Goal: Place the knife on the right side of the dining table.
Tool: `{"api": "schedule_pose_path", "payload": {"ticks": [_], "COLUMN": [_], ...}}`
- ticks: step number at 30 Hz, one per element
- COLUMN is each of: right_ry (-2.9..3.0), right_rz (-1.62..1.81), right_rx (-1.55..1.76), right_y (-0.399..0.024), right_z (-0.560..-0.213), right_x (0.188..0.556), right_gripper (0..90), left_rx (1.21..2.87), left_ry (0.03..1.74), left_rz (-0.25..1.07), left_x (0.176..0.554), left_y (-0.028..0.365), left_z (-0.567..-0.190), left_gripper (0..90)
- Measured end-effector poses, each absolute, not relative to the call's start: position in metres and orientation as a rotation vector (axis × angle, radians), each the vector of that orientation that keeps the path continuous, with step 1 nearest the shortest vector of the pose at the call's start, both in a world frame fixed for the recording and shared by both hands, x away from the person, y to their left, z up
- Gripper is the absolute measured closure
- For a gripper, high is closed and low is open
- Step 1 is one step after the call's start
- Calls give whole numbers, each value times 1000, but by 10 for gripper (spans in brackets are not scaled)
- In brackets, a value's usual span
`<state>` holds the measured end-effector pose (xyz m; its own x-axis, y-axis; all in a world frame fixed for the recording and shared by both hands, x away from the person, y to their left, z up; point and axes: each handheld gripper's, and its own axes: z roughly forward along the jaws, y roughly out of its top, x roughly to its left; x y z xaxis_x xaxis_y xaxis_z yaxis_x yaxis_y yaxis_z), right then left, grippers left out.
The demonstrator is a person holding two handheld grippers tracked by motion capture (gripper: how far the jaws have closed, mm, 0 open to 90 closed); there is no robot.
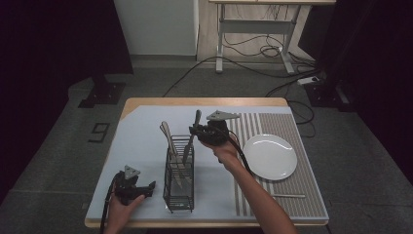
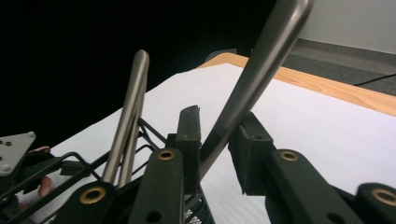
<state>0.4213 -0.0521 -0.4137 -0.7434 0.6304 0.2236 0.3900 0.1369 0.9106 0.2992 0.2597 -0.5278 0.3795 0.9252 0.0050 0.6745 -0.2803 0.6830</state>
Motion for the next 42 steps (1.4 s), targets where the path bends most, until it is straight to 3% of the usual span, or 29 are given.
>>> {"api": "schedule_pose_path", "payload": {"ticks": [8,19,30,42], "right_ry": [2171,2071,1896,1830], "right_rz": [1784,1844,1993,1936], "right_rx": [1004,941,957,1069], "right_y": [-61,-80,-125,-163], "right_z": [-402,-379,-352,-366], "right_x": [413,395,382,390], "right_gripper": [833,835,835,835], "left_rx": [2050,2049,2048,2049], "left_ry": [1371,1370,1370,1370], "left_rz": [547,548,550,549], "left_x": [299,299,299,299], "left_y": [260,260,260,260], "left_z": [-528,-528,-528,-528], "left_gripper": [86,86,85,86]}}
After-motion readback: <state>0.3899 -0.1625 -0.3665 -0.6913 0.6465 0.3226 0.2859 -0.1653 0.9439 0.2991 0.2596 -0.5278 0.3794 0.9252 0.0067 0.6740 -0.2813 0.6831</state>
